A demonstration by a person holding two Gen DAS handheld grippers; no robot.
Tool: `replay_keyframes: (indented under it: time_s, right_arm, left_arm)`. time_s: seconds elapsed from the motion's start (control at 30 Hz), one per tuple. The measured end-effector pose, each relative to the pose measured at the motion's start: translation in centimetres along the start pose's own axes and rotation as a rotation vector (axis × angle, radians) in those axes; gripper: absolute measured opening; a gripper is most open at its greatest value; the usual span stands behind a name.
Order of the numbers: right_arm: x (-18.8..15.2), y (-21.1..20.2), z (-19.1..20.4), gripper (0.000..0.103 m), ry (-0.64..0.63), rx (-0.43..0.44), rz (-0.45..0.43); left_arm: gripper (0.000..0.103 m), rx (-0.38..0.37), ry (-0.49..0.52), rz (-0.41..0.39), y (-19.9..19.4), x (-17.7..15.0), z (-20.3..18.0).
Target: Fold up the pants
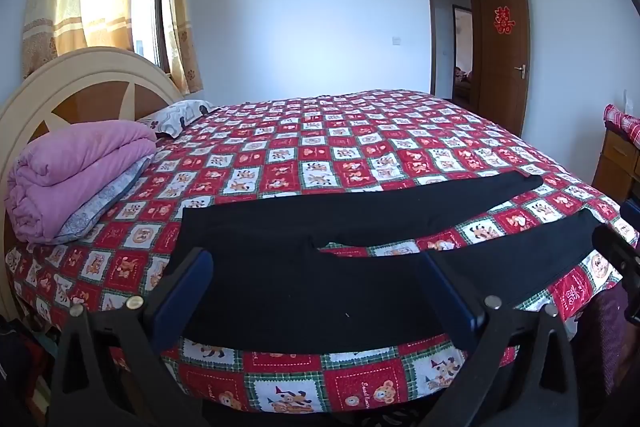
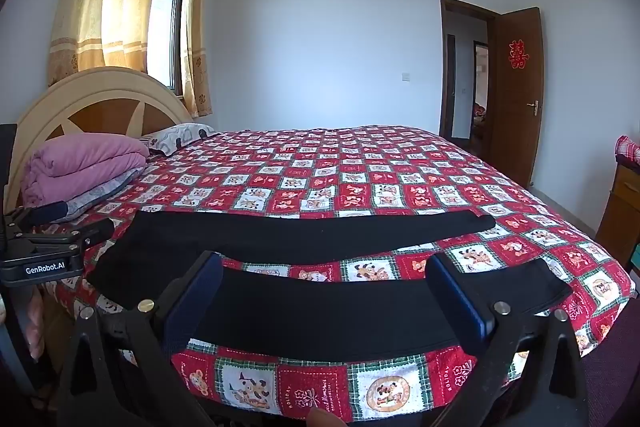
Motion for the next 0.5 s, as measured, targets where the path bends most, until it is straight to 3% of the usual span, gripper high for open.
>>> replay_keyframes:
  time_s: [0.5]
  right_arm:
    - [-0.45,0.16,-0.05,0.102,0.001,0.002,0.007]
  left_arm:
    - [0.103,0.001,-0.002,0.005,0.13,-0.28,0.08]
Point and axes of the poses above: each gripper's, at about its wrist camera, not at the fingertips, and y roughly the way its jaws point, z to its left, x to its top, the point moved 10 cm from there along y, roughly the way its jaws point, and after that the axes turned 14 degrees about -x, right-handed, at the moved point
